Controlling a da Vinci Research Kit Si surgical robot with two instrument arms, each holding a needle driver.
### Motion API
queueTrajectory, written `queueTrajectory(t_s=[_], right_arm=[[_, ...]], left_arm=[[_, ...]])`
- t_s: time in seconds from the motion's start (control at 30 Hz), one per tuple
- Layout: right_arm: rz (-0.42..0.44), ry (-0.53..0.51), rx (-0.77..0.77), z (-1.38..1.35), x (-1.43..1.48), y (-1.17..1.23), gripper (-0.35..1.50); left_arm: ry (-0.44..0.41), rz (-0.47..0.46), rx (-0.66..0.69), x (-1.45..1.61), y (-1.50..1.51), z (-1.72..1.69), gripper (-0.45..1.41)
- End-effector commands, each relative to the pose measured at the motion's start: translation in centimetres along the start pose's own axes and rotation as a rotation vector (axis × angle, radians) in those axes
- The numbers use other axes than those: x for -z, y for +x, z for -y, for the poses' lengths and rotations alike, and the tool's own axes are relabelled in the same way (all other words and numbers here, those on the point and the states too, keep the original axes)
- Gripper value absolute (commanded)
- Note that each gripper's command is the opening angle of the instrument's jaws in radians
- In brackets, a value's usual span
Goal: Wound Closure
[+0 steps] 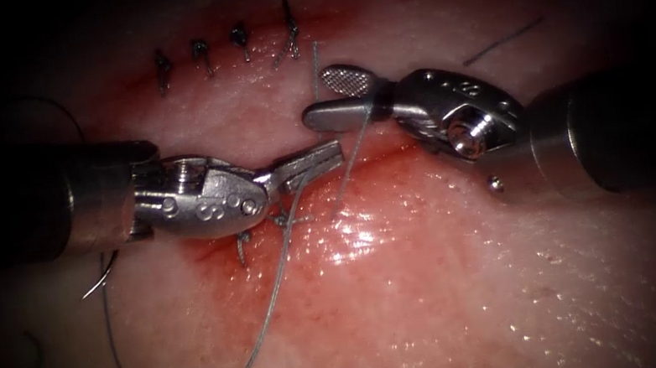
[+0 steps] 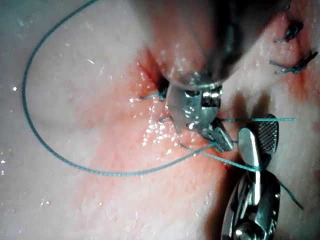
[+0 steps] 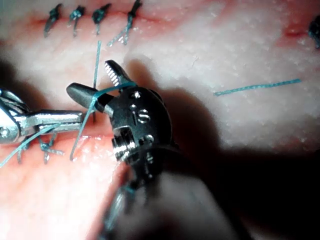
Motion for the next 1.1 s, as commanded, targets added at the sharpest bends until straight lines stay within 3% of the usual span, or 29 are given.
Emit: queueTrajectory(t_s=[0.03,0.07,0.13,0.37,0.63,0.9,1.1], right_arm=[[0.0,0.006,-0.007,0.07,-0.15,-0.07,0.44],[-0.002,0.003,-0.008,0.09,-0.19,-0.07,0.31],[-0.005,-0.009,-0.016,0.13,-0.28,-0.07,-0.35],[0.025,-0.069,-0.016,0.26,-0.32,-0.13,-0.35],[0.015,-0.027,-0.01,0.46,-0.22,-0.3,-0.35],[0.007,-0.034,0.24,0.63,-0.07,-0.53,-0.35],[0.003,-0.066,0.437,0.8,0.1,-0.62,-0.35]], left_arm=[[-0.001,-0.001,0.001,-0.07,-0.01,-0.06,-0.45],[-0.001,-0.001,0.001,-0.07,-0.01,-0.06,-0.45],[-0.001,-0.001,0.001,-0.07,-0.01,-0.06,-0.45],[-0.007,-0.008,0.0,0.0,-0.02,-0.06,-0.45],[-0.007,0.0,0.018,0.15,0.0,-0.02,-0.45],[-0.001,0.022,0.035,0.4,-0.01,0.02,-0.45],[0.017,0.038,0.063,0.62,-0.01,0.25,-0.45]])
